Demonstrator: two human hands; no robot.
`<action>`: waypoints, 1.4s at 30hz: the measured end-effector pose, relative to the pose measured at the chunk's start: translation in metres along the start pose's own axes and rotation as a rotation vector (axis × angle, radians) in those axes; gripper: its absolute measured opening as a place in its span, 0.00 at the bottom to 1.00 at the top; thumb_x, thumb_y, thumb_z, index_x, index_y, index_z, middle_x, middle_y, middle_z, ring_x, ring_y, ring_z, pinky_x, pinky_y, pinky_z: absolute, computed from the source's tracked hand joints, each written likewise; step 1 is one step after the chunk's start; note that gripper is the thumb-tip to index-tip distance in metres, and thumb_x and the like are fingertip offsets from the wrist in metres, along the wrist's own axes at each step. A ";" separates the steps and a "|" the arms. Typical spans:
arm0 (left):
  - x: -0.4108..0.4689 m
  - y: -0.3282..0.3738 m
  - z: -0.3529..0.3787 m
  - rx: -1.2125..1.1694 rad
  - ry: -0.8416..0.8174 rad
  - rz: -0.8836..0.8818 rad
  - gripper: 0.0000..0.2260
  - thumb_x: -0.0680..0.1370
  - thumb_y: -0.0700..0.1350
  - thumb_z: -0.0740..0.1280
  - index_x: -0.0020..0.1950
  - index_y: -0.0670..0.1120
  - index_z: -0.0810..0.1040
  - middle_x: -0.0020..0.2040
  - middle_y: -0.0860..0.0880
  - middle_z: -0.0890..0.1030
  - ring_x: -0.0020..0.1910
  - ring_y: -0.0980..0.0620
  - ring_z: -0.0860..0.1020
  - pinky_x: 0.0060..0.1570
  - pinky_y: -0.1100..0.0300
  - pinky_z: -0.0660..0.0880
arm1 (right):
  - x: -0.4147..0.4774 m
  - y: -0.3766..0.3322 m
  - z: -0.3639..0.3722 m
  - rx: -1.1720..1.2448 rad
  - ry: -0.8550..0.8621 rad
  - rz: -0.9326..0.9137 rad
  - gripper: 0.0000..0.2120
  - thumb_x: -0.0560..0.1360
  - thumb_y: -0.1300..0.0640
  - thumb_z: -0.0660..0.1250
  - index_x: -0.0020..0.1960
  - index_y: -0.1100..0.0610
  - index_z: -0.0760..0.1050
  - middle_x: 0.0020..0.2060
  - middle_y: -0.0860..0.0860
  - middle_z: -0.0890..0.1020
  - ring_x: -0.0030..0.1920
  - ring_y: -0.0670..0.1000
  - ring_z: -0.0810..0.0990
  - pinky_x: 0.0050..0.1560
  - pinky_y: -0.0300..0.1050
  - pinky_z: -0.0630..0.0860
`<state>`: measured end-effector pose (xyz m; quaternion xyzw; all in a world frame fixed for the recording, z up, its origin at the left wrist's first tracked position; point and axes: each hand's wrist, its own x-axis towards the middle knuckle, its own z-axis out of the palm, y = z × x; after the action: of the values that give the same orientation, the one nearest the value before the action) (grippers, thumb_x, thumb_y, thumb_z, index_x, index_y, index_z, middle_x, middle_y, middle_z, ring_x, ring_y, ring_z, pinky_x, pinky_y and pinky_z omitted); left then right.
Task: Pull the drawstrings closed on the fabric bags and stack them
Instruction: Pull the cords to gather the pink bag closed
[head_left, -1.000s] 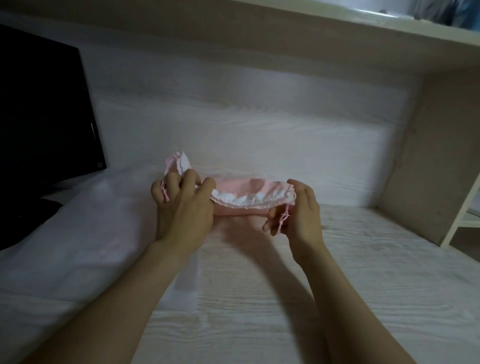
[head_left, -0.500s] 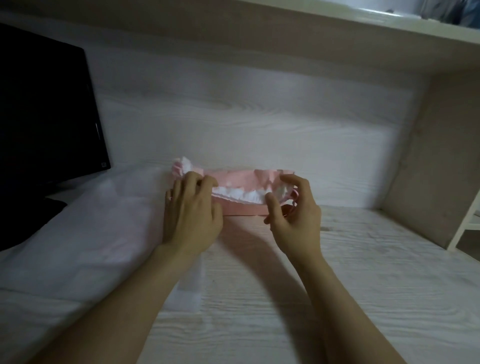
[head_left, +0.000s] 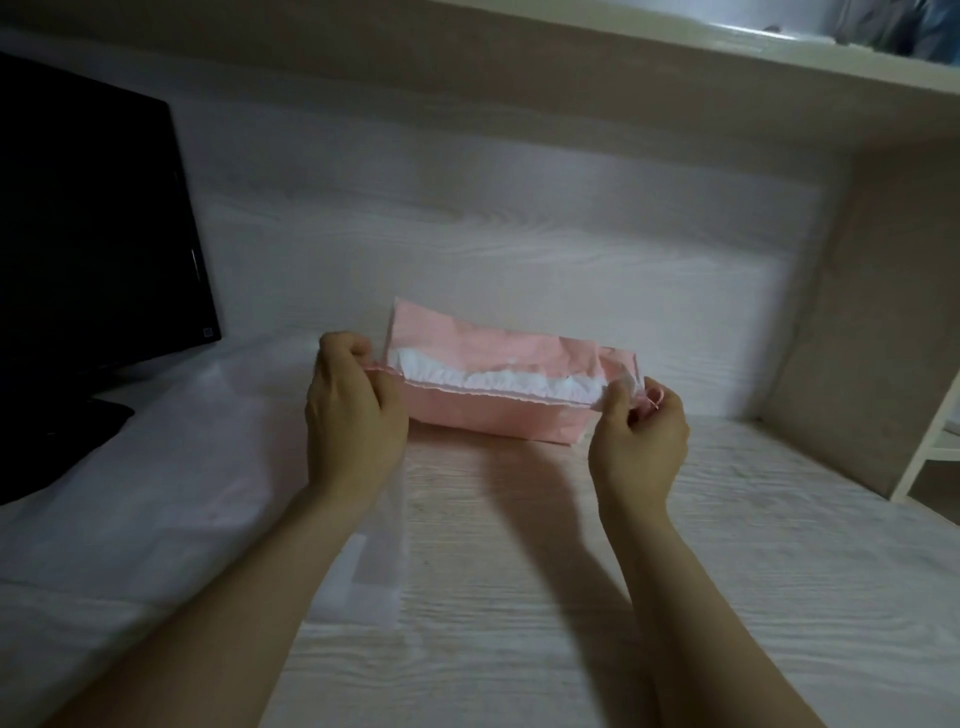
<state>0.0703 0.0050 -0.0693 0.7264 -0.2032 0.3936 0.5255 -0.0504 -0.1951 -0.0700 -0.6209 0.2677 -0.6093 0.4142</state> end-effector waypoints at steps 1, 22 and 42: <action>0.001 0.000 -0.001 0.040 -0.006 -0.023 0.07 0.79 0.35 0.63 0.55 0.40 0.76 0.50 0.39 0.83 0.49 0.36 0.80 0.47 0.54 0.72 | 0.002 0.003 0.000 0.005 0.010 0.025 0.13 0.81 0.47 0.66 0.52 0.58 0.77 0.35 0.45 0.78 0.35 0.45 0.76 0.44 0.51 0.77; 0.014 -0.009 0.000 -0.425 0.072 -0.672 0.19 0.87 0.52 0.54 0.42 0.44 0.73 0.33 0.43 0.78 0.23 0.52 0.77 0.39 0.49 0.82 | 0.014 0.000 -0.016 1.085 -0.211 0.888 0.14 0.77 0.67 0.53 0.37 0.51 0.60 0.26 0.45 0.55 0.25 0.46 0.50 0.23 0.39 0.49; 0.021 -0.011 -0.001 -0.442 0.211 -0.604 0.17 0.84 0.56 0.62 0.49 0.43 0.76 0.47 0.44 0.85 0.46 0.43 0.86 0.51 0.45 0.84 | -0.003 0.019 0.002 -0.618 -0.371 -0.098 0.10 0.80 0.62 0.60 0.60 0.61 0.71 0.52 0.61 0.82 0.54 0.66 0.79 0.55 0.57 0.71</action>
<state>0.0907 0.0125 -0.0598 0.5783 -0.0048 0.2405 0.7796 -0.0460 -0.2019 -0.0875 -0.8288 0.3295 -0.3958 0.2191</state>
